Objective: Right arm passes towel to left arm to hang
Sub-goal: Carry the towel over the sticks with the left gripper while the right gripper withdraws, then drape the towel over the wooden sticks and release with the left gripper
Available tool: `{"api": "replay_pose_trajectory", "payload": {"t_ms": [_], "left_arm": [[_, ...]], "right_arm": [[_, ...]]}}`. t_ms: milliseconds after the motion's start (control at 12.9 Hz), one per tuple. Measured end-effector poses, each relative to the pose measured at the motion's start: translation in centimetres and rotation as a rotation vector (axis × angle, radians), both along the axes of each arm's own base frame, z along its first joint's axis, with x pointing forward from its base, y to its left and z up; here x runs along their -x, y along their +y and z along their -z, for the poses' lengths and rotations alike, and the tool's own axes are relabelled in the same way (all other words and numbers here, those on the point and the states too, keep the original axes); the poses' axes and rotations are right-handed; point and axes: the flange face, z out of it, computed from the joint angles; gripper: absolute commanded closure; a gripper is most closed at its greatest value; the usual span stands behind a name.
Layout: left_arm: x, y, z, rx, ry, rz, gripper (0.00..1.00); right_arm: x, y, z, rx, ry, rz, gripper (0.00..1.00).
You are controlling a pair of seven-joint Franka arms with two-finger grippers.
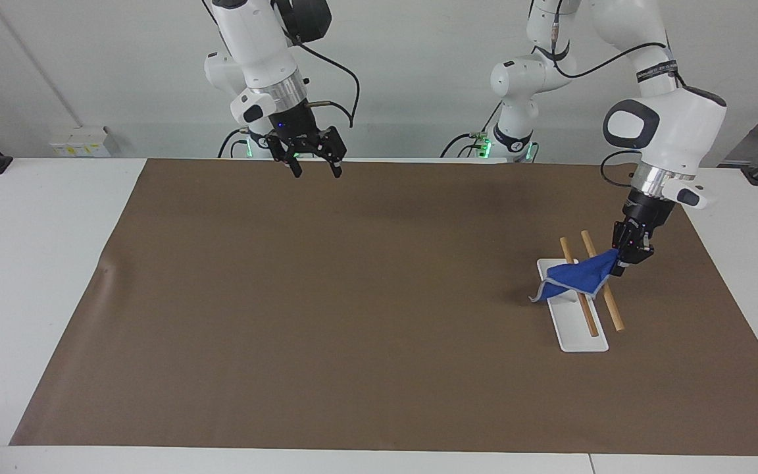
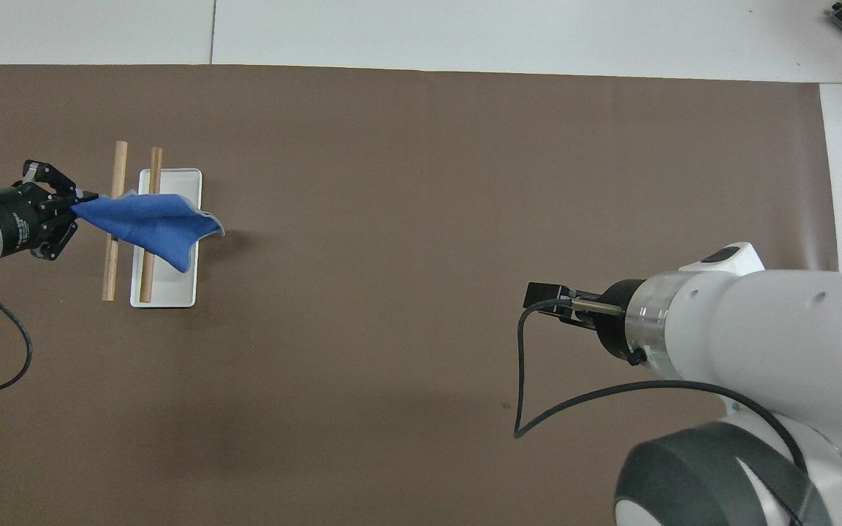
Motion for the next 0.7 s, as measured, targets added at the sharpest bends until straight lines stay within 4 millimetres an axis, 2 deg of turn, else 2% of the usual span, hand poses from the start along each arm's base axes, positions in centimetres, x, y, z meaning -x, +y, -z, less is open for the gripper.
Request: {"api": "replay_pose_trajectory", "payload": {"t_ms": [155,465,543,698], "left_arm": [[0.0,2.1,0.4,-0.001,-0.001,-0.038,1.00],[0.4,6.4,0.9,0.001,0.004,-0.115,1.00],[0.6,7.2,0.9,0.001,0.005,-0.128,1.00],[0.6,7.4,1.2,0.002,0.010,-0.132,1.00]], "right_arm": [[-0.4,-1.9,-0.6,0.034,0.014,-0.019,0.00],[-2.3,-8.4,-1.7,0.072,0.018,-0.050,0.00],[-2.7,-9.3,-1.8,0.075,0.017,-0.061,0.00],[-3.2,-9.9,-2.0,0.107,0.015,-0.084,0.00]]}}
